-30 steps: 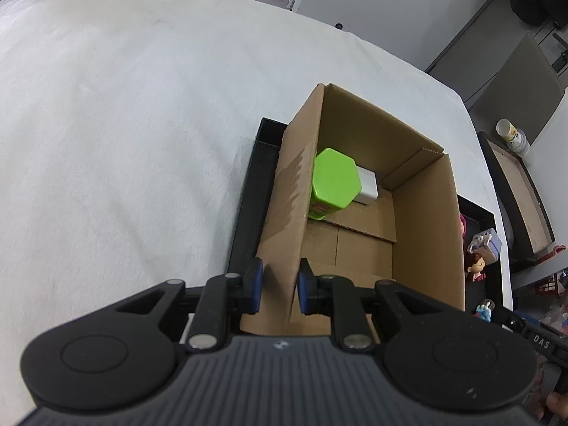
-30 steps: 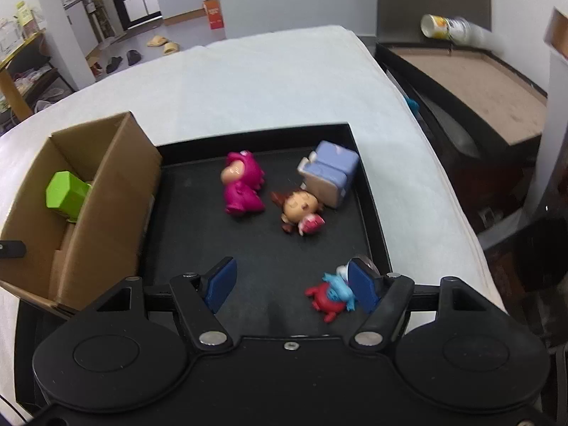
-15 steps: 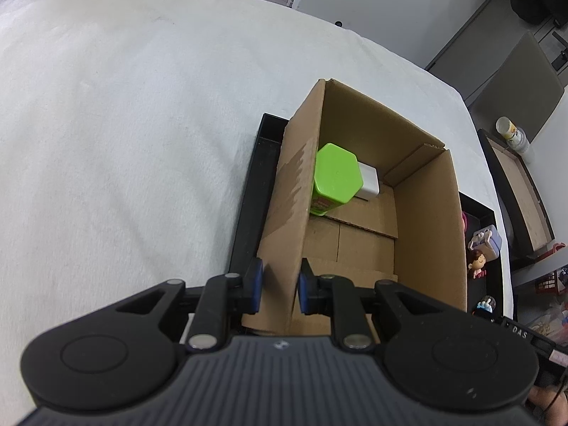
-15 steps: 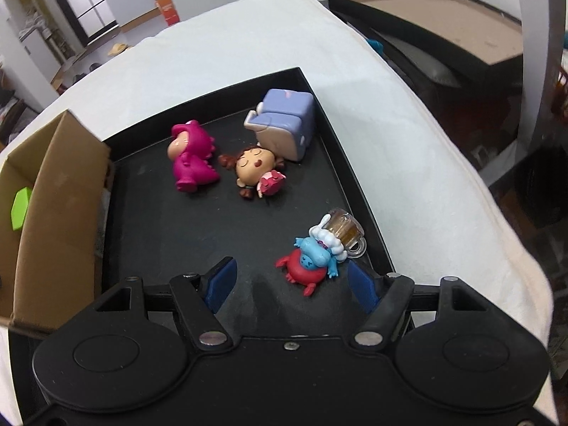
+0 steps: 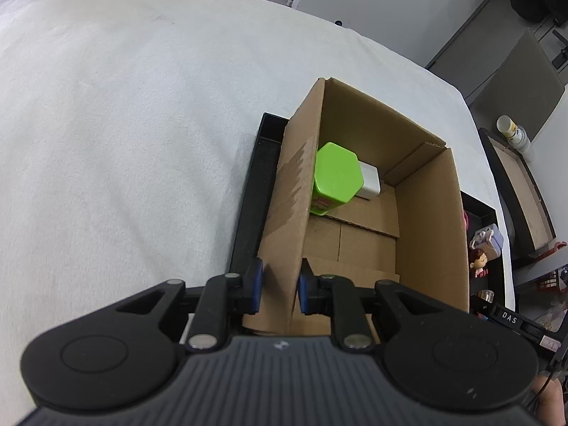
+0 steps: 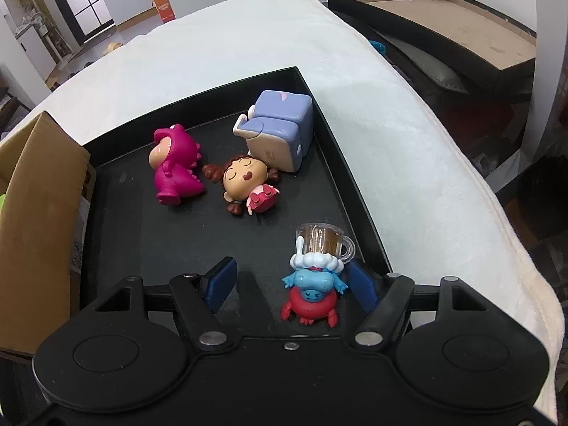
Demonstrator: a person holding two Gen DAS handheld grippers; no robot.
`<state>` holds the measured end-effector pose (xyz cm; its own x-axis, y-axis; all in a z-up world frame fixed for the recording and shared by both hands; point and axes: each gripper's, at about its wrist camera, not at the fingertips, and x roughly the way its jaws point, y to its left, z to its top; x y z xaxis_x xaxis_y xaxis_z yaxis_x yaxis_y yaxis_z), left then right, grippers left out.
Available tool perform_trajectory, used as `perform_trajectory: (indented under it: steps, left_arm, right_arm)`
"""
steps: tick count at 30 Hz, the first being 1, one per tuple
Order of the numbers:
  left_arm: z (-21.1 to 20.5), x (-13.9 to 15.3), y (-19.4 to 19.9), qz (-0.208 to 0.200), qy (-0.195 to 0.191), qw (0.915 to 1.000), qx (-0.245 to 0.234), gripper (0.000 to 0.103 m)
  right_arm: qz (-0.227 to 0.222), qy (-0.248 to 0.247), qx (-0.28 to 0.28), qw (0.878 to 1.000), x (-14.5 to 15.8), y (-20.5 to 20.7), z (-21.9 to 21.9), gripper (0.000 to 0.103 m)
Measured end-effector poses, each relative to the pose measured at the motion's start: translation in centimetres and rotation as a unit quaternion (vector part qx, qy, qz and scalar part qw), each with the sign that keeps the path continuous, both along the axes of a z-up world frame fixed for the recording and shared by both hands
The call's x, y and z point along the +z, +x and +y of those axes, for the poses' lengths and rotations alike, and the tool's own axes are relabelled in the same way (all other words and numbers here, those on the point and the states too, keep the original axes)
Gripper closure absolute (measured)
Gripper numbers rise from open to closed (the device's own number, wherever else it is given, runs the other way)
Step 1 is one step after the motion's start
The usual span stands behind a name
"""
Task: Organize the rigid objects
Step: 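Move the right gripper back over the tray to the blue-red figure, then grasp the blue-red figure with mug and carry it toward the box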
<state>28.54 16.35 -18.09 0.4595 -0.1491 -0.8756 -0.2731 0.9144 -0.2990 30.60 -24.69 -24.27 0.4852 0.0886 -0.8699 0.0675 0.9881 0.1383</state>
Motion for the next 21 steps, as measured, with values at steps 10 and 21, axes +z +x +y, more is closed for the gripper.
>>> perform_trajectory:
  steps: [10,21]
  left_arm:
    - [0.0,-0.1,0.0,0.000,0.000,1.0000,0.000,0.084]
    - [0.0,-0.2,-0.1,-0.001,0.000,1.0000,-0.001,0.084]
  right_arm:
    - [-0.011,-0.032,-0.030,0.999,-0.2,-1.4,0.3,0.043]
    - [-0.010,-0.056,-0.059,0.997,0.2,-1.2,0.7,0.064]
